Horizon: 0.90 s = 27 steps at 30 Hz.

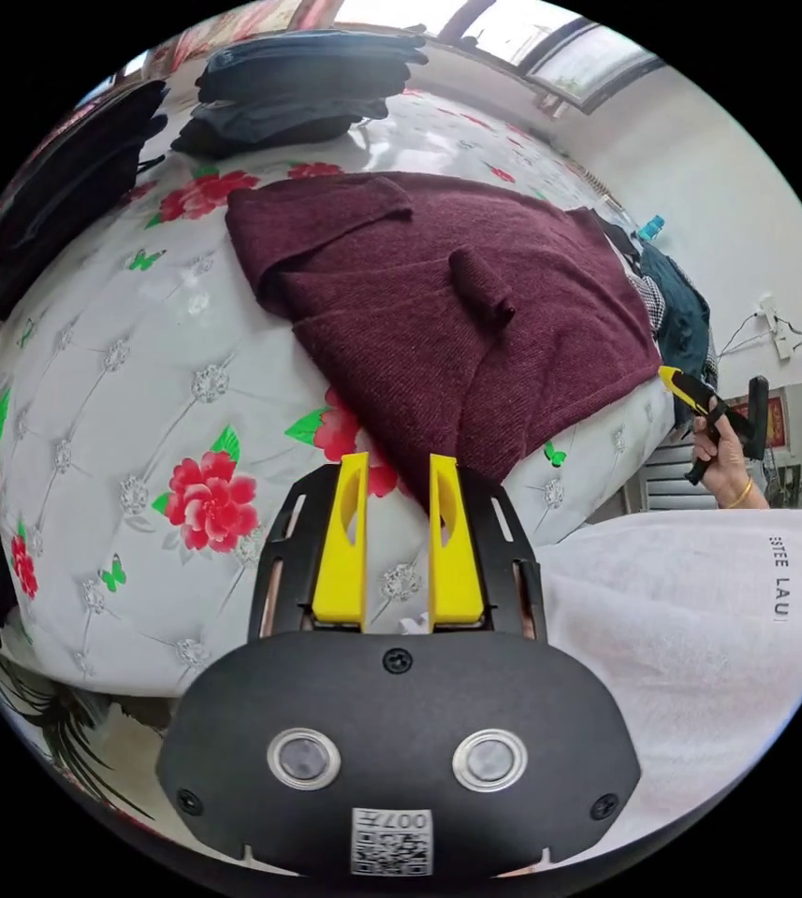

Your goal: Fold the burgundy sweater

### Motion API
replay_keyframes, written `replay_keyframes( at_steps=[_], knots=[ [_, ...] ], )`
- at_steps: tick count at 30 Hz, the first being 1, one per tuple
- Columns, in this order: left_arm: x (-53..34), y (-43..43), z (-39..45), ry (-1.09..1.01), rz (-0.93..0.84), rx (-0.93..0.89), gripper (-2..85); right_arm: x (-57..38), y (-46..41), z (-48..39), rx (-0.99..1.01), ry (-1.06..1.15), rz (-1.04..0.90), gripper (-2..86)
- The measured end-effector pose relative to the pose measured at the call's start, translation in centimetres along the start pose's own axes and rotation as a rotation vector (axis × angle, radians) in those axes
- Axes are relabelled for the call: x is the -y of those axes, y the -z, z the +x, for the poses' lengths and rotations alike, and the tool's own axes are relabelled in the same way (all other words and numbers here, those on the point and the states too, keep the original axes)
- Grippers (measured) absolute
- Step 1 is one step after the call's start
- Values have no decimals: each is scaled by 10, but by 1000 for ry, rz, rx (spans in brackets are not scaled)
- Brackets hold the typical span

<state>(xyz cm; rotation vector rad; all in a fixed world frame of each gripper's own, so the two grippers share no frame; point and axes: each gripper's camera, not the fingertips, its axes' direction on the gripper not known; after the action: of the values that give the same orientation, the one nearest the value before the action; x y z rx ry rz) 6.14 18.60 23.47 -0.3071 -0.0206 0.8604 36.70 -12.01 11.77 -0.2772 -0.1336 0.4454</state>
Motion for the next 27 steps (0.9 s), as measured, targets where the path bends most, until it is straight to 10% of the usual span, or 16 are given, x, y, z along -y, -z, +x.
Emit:
replay_keyframes(
  at_steps=[7, 13, 27],
  knots=[
    [35, -28, 48, -63, -113, 194, 93, 42, -92, -183, 164, 581, -202, 116],
    [48, -24, 58, -86, -168, 251, 28, 49, -191, -265, -86, 774, -361, 109],
    [38, -2, 45, -11, -99, 172, 88, 85, -46, -29, -19, 79, -95, 50]
  ],
)
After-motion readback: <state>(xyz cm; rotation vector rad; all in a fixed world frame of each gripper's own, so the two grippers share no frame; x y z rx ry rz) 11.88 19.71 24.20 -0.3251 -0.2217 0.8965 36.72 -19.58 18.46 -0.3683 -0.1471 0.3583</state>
